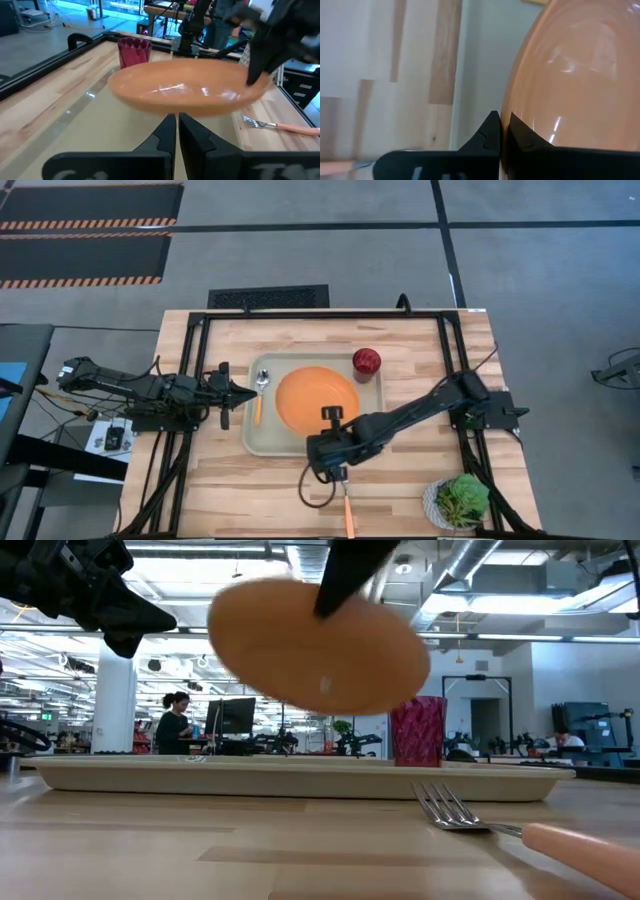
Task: Pick and place plate/cup/fork/spoon on tray
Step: Put the orange plate on the gray serving tray to the right of the orange spoon
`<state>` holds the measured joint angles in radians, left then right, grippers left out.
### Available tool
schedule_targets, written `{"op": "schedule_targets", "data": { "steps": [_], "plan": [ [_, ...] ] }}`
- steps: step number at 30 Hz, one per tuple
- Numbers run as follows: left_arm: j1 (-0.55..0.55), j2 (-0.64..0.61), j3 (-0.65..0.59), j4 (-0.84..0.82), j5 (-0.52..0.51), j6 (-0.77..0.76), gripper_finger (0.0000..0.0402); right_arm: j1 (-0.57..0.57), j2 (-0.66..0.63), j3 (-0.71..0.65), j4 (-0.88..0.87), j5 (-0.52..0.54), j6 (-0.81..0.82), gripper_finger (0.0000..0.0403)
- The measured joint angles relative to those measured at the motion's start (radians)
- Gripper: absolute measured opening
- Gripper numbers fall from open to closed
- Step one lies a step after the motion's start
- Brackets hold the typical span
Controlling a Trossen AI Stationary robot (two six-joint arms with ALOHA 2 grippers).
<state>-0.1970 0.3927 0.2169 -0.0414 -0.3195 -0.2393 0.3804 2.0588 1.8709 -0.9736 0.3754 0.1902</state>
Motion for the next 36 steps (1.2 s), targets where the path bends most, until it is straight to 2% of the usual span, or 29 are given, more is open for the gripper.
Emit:
{"op": "schedule_targets", "data": {
  "steps": [3,9,23,36],
  "plan": [
    [0.000,0.000,0.000,0.000,0.000,-0.001,0.0009,-0.021,0.045,0.000,0.024,-0.034,-0.004,0.0013],
    [0.000,0.000,0.000,-0.004,0.000,-0.001,0.0009,-0.056,0.109,0.000,0.011,-0.038,-0.007,0.0013],
    [0.000,0.000,0.000,-0.007,-0.001,-0.006,0.0009,-0.095,0.107,-0.035,0.042,-0.039,0.012,0.0014],
    [0.000,0.000,0.000,-0.010,-0.001,-0.006,0.0009,-0.123,0.107,-0.070,0.103,-0.090,0.011,0.0015]
  ]
}}
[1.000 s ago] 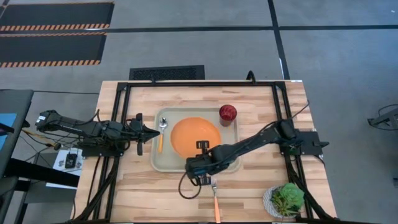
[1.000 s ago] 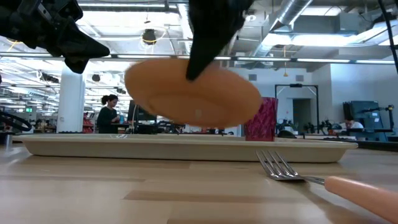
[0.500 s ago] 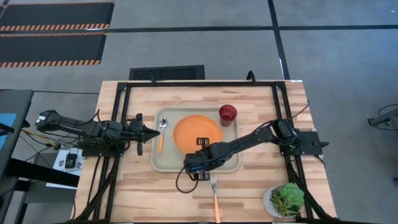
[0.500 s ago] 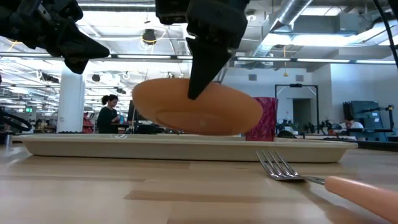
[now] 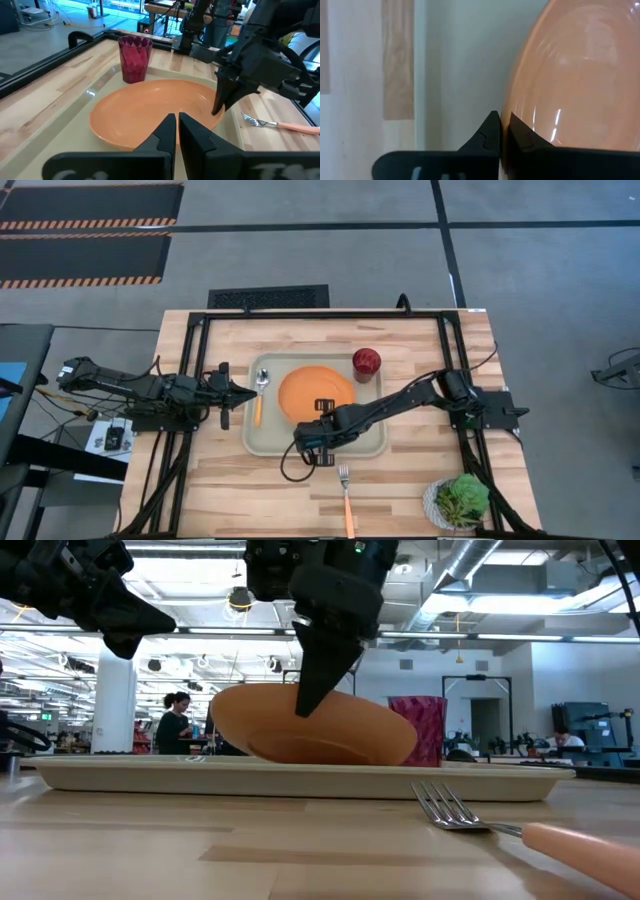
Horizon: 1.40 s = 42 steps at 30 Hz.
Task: Pick and place plate/cup/fork/spoon on tray
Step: Put the orange plate on the gray serving tray to the right of the orange spoon
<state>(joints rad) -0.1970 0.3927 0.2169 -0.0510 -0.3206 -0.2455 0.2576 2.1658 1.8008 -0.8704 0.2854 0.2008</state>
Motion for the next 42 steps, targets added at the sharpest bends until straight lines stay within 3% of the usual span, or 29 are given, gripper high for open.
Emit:
{"op": "schedule_targets", "data": {
  "steps": [28,42],
  "plan": [
    [0.000,0.000,0.000,-0.004,0.000,-0.002,0.0009,-0.025,0.000,-0.061,0.043,-0.087,0.002,0.0018],
    [0.000,0.000,0.000,-0.004,0.000,-0.005,0.0009,-0.027,0.000,-0.061,0.032,-0.193,0.009,0.0037]
  ]
}}
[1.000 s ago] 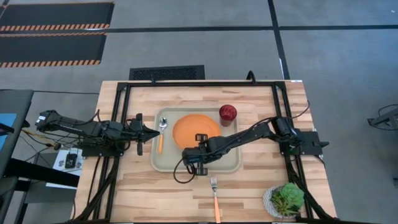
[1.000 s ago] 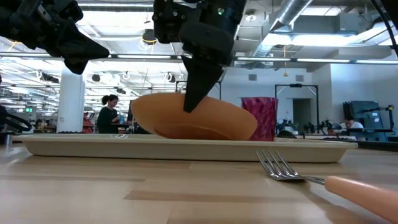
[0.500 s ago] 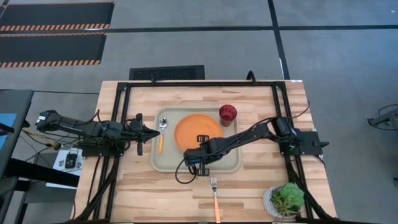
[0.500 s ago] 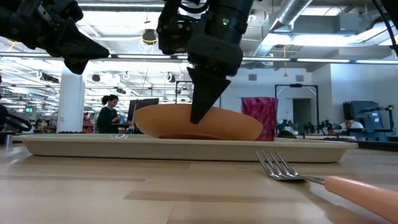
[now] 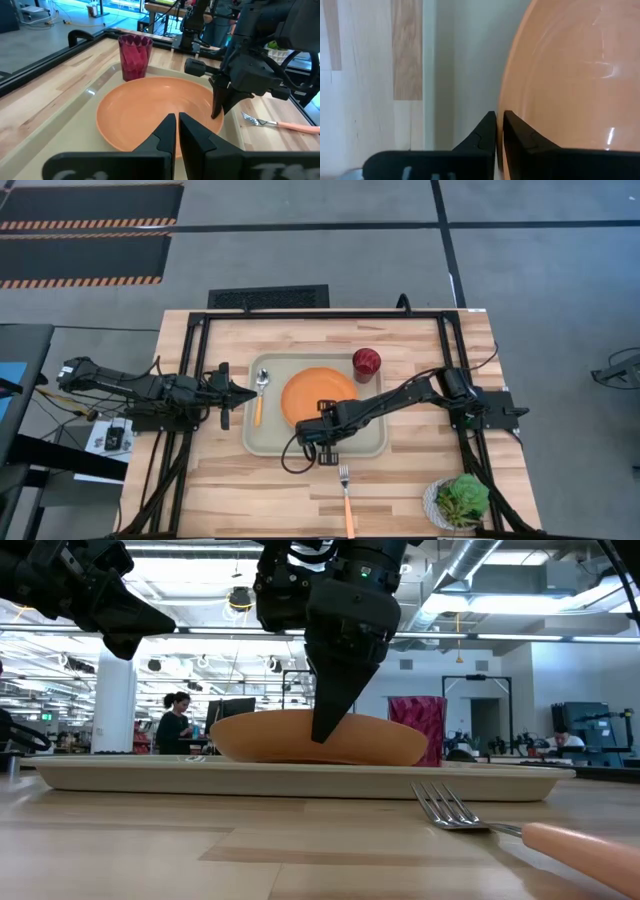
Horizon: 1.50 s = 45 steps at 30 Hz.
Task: Pick and place plate/cup/fork/spoon on tray
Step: Put the orange plate on the gray serving tray to the right of the orange spoon, then put the orange fork on the gray serving tray to the left of the orange plate
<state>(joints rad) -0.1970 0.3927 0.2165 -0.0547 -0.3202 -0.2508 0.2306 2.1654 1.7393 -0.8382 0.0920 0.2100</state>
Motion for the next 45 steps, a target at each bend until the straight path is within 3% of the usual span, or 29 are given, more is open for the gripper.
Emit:
{"op": "schedule_targets", "data": {
  "steps": [9,21,31,35,40,45],
  "plan": [
    [0.000,0.000,0.000,0.000,0.003,0.000,0.0009,-0.004,0.000,0.000,-0.026,-0.015,0.018,0.0041],
    [0.000,0.000,0.000,0.000,0.019,0.000,0.0009,-0.004,0.000,0.000,-0.028,-0.023,0.022,0.0086],
    [0.000,0.000,0.000,0.000,0.019,0.000,0.0009,-0.004,0.000,0.000,-0.027,-0.019,-0.001,0.0088],
    [0.000,0.000,0.000,-0.005,0.019,0.006,0.0009,0.006,-0.012,-0.001,-0.037,-0.011,-0.023,0.0075],
    [0.000,0.000,0.000,-0.011,0.020,0.006,0.0009,0.080,-0.080,-0.010,-0.053,0.040,0.005,0.0014],
    [0.000,0.000,0.000,-0.016,0.021,0.005,0.0009,0.188,-0.111,-0.083,-0.007,0.041,0.092,0.0018]
  ]
}}
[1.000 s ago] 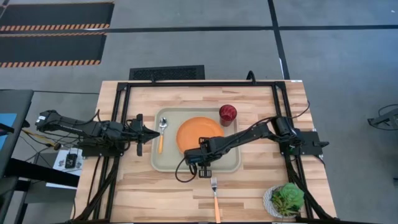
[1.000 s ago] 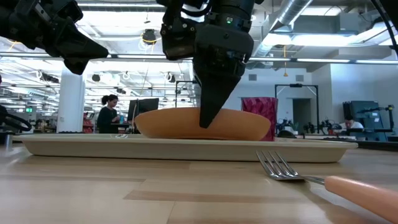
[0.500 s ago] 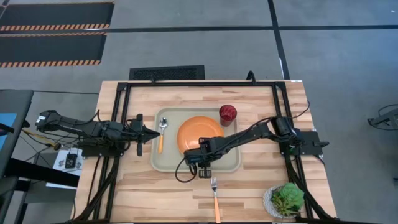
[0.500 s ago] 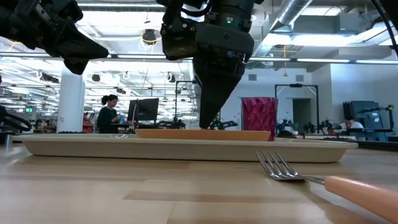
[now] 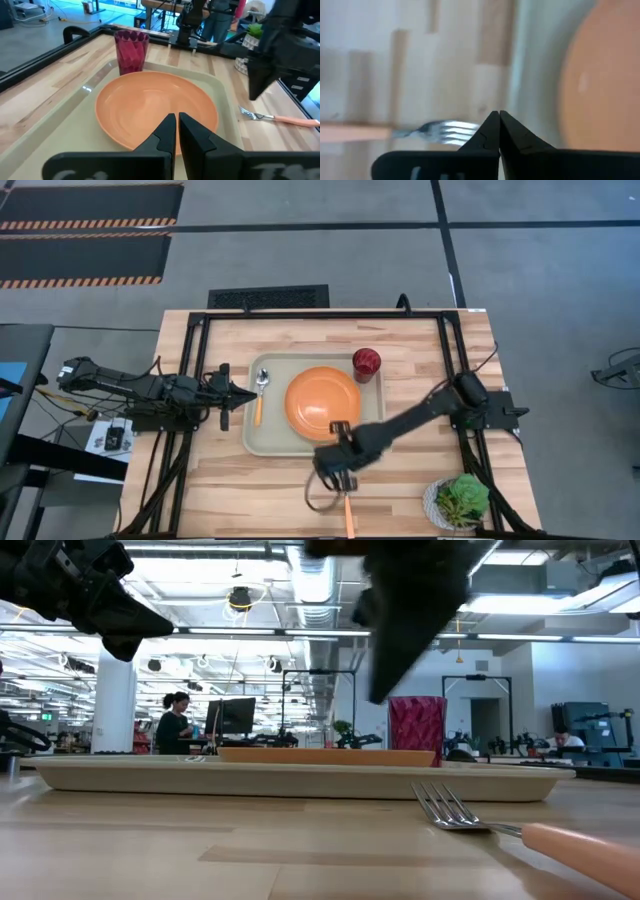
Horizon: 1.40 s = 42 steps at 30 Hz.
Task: Pick and place plate/cup/fork/spoon on tray
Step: Put the orange fork on the gray serving tray to the left of the orange plate
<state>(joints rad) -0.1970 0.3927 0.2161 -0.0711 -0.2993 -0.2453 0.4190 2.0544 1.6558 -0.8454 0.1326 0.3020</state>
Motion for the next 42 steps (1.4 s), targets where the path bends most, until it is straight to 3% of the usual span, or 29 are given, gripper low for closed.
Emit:
{"op": "schedule_targets", "data": {
  "steps": [6,12,15,18,23,31,36,42],
  "plan": [
    [0.000,0.000,0.000,0.001,0.055,-0.016,0.0009,0.114,-0.062,-0.170,0.111,0.001,0.156,0.0005],
    [-0.025,0.000,0.000,0.001,0.069,-0.030,0.0009,0.175,-0.179,-0.478,0.509,0.008,0.364,0.0008],
    [-0.049,0.000,0.000,0.001,0.069,-0.031,0.0009,0.194,-0.207,-0.617,0.704,0.073,0.482,0.0010],
    [-0.072,0.000,0.000,0.001,0.060,-0.037,0.0009,0.195,-0.226,-0.699,0.788,0.152,0.609,0.0029],
    [-0.098,0.000,0.000,0.001,0.036,-0.039,0.0009,0.184,-0.217,-0.745,0.859,0.186,0.699,0.0097],
    [-0.112,0.009,0.000,-0.007,0.024,-0.039,0.0009,0.158,-0.182,-0.746,0.938,0.185,0.669,0.0192],
    [-0.112,0.034,0.000,-0.006,0.021,-0.039,0.0009,0.145,-0.182,-0.747,0.973,0.186,0.643,0.0204],
    [-0.112,0.068,0.000,-0.005,0.014,-0.044,0.0009,0.127,-0.182,-0.746,0.992,0.188,0.623,0.0190]
  ]
}}
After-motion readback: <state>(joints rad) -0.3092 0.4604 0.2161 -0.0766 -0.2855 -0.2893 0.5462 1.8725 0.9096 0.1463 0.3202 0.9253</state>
